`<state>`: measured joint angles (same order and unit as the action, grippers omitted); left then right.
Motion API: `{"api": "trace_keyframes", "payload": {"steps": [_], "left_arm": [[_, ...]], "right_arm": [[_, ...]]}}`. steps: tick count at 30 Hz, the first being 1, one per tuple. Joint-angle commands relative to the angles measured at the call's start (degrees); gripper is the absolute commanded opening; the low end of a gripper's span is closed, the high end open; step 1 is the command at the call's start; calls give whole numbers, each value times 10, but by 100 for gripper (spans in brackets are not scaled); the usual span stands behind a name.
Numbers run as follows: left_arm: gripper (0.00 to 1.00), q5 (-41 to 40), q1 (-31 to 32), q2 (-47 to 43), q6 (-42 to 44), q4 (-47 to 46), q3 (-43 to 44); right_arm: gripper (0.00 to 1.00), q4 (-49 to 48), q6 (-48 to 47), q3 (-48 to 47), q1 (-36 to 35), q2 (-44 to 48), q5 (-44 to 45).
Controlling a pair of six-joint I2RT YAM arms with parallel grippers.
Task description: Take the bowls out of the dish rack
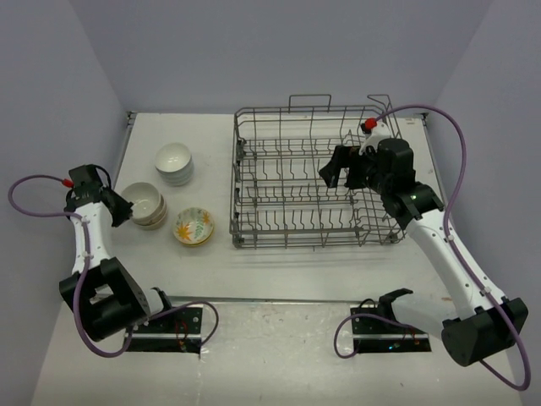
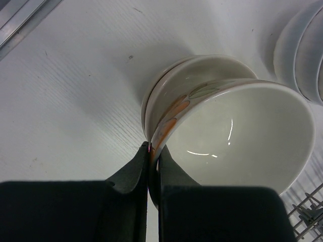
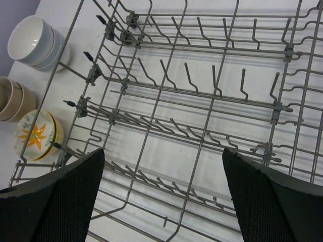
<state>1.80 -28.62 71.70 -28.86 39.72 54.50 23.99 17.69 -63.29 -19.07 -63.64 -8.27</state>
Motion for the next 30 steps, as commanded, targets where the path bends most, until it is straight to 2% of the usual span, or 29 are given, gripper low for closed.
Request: {"api": "trace_keyframes", "payload": {"steps": [1, 7, 14, 24, 26, 27, 28, 30], "left_arm": [[4, 21, -6, 5, 12, -39, 17], [10, 29, -6, 16, 17, -35, 17], [32, 30, -6, 14, 20, -32, 20], [34, 34, -6, -20, 26, -18, 25], [41, 34, -6, -28, 28, -11, 26], [48, 35, -6, -30, 29, -7, 26], [62, 35, -6, -31, 29, -4, 26], [80, 34, -6, -41, 31, 3, 26]], "right_arm": [[99, -22, -10, 0, 1, 11, 10], [99, -22, -12, 2, 2, 12, 12], [99, -24, -13, 2, 2, 13, 12], [99, -25, -14, 3, 2, 12, 12], [99, -24, -14, 3, 1, 11, 12], [99, -25, -15, 3, 2, 12, 12], [99, -25, -15, 3, 1, 12, 12], [99, -25, -15, 3, 2, 12, 14]]}}
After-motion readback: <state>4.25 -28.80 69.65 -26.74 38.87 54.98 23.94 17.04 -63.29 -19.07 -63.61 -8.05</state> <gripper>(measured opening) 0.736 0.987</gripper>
